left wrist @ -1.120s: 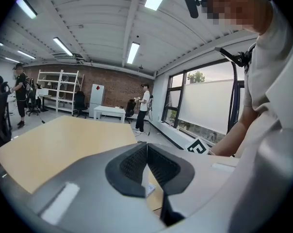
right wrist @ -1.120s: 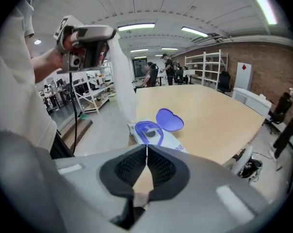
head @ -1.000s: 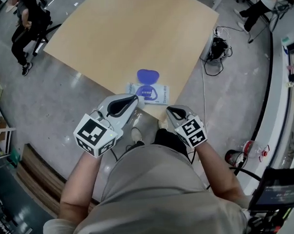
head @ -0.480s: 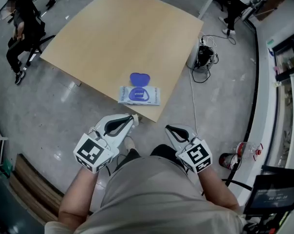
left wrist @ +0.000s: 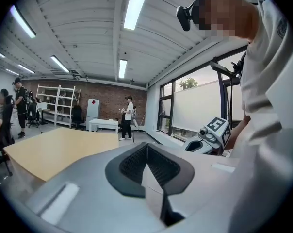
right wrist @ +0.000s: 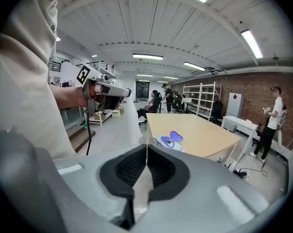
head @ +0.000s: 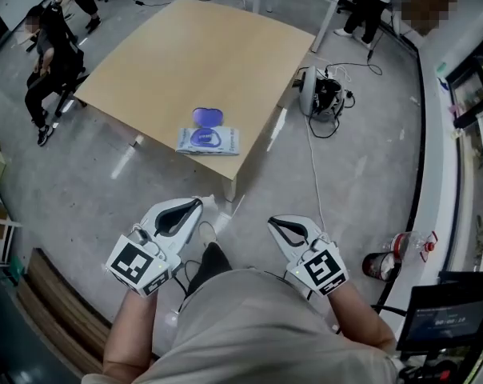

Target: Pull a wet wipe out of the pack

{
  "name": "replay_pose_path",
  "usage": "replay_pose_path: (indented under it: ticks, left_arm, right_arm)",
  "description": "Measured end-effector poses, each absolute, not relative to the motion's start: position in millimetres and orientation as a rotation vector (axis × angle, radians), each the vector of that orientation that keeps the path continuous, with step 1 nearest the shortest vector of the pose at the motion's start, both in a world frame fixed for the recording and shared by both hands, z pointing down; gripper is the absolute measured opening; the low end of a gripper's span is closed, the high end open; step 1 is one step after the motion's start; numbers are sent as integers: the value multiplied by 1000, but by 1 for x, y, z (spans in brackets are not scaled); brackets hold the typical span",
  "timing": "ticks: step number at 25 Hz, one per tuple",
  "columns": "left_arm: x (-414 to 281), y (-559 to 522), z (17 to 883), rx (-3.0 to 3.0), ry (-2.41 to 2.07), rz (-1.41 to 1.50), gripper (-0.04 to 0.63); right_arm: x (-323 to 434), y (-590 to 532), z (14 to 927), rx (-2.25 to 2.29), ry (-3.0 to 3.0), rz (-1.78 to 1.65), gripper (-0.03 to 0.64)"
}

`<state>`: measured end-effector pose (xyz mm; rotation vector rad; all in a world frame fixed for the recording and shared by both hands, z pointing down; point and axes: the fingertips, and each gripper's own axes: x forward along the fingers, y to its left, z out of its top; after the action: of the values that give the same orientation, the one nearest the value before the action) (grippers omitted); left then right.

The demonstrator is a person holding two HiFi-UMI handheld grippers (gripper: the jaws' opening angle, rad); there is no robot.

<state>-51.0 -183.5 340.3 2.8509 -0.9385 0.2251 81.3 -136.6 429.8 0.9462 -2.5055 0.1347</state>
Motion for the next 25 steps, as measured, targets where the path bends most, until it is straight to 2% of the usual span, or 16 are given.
replay_pose_path:
  ticks: [8,15,19,25]
  left_arm:
    - [-17,-52,347,2781,-981,275,8]
    - [-20,-1,339,2851,-904,291,8]
    - [-48,32,326,2899,-858,257,8]
    - [-126,94,320,2903,-778,248,8]
  right_arm:
    - [111,-33,431,872,-2577,152,6]
    - [99,16,417,957,-2596,162,6]
    - [61,48,405,982,-2601,135,6]
    - [-24,103,387,1059,-2614,192,6]
